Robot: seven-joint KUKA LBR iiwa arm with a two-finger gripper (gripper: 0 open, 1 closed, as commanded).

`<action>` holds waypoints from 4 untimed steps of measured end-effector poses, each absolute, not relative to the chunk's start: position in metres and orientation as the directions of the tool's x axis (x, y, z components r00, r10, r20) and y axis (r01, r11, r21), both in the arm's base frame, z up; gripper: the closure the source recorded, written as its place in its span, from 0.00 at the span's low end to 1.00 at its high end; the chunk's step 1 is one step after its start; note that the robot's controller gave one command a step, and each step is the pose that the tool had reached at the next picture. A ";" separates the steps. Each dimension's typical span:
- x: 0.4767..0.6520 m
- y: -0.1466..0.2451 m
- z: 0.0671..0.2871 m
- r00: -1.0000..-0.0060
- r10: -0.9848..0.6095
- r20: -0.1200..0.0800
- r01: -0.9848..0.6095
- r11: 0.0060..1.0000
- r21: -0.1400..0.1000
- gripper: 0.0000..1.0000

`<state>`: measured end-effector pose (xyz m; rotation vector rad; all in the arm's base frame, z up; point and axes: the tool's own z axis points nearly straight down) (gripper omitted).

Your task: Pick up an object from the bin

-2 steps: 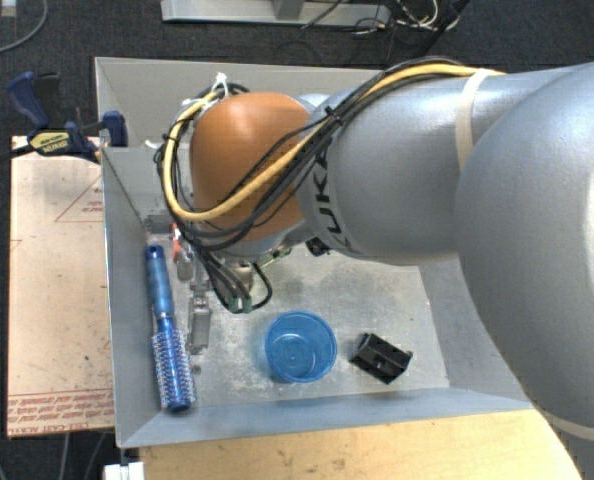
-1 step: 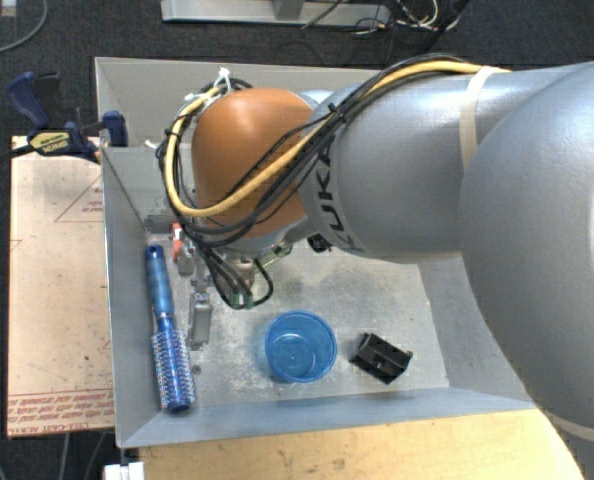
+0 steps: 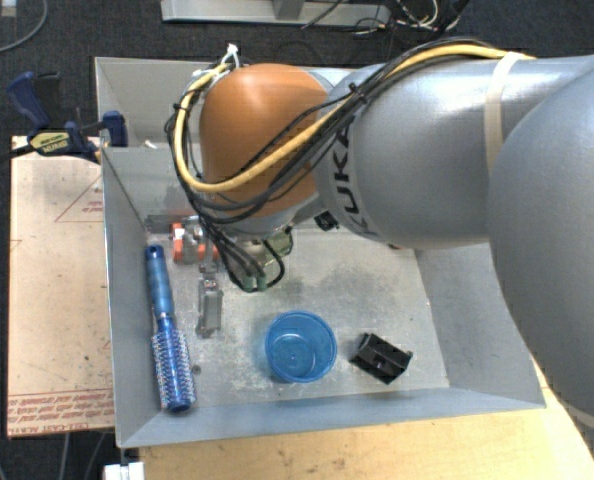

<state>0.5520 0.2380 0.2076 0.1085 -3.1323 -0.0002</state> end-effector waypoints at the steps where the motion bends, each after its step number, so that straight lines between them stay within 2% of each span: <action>1: 0.565 0.214 0.262 -0.994 -0.111 0.000 -0.111 0.994 0.001 0.00; 2: 0.570 0.204 0.243 -0.980 -0.197 -0.014 -0.197 0.980 0.003 0.00; 3: 0.562 0.191 0.179 -0.970 -0.241 -0.004 -0.241 0.970 0.003 0.00; 4: 0.560 0.188 0.127 -0.974 -0.228 0.000 -0.228 0.974 0.003 0.00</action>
Offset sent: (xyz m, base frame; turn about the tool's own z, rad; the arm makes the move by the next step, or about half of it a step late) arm 0.0189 -0.0592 -0.1126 -0.4012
